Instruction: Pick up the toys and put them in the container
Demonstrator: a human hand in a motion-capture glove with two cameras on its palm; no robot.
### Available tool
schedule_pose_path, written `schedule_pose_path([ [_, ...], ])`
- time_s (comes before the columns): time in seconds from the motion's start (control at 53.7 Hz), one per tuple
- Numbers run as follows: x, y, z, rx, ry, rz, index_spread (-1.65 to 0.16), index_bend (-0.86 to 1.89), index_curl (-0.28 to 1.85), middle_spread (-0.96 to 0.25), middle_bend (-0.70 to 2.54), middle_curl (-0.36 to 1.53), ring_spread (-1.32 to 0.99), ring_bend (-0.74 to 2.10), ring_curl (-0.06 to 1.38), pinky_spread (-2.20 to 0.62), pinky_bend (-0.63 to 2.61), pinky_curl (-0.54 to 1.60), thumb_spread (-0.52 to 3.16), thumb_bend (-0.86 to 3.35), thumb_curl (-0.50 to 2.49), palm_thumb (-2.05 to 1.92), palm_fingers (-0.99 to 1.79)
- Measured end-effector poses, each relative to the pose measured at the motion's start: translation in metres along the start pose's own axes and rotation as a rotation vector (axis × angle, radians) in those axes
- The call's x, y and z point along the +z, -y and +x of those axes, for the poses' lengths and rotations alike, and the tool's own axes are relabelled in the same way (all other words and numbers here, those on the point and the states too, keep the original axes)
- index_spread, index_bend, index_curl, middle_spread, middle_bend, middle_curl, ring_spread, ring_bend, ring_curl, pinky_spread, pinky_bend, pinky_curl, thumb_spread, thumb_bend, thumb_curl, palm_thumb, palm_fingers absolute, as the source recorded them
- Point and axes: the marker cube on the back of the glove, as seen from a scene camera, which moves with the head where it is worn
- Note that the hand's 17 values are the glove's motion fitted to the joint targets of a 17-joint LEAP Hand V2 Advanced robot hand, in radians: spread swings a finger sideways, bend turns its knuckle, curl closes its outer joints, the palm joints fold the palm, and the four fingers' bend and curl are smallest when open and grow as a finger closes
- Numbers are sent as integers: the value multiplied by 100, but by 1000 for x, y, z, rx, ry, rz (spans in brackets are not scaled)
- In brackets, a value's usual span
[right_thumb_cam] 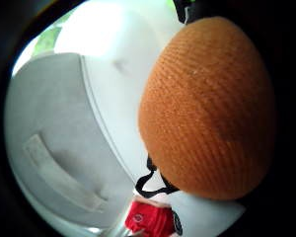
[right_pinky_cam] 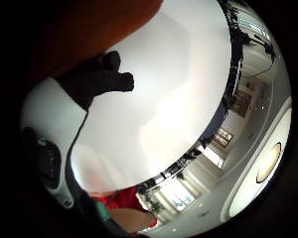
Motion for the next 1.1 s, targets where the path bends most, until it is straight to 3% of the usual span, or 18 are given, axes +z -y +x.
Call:
schedule_pose_path([
  [0.224, 0, 4, -7, 21, 9, 123, -38, 85, 49, -1, 17, 17, 9, 16, 3, -3, 136, 33, 114, 7, 39, 24, 2],
  [0.279, -1, 6, -6, 34, 5, 164, -36, 92, 53, -5, 24, 20, 7, 22, 4, -9, 129, 30, 113, 11, 44, 34, 19],
  [0.429, -5, 10, 0, 67, -26, 253, -34, 84, 58, -16, 37, 27, -7, 40, 11, -26, 127, 30, 110, 16, 52, 50, 51],
  [0.652, -2, -4, 9, 56, -57, 382, -32, 79, 70, -30, 48, 34, -27, 54, 19, -37, 119, 30, 100, 17, 62, 61, 62],
  [0.801, -7, -38, 3, 25, 67, 400, -33, 81, 82, -37, 52, 39, -36, 64, 24, -39, 112, 30, 90, 15, 69, 63, 71],
  [1.099, -91, -100, 9, -43, 94, 530, -34, 79, 104, -44, 61, 49, -43, 68, 29, -41, 109, 32, 75, 12, 82, 66, 75],
])
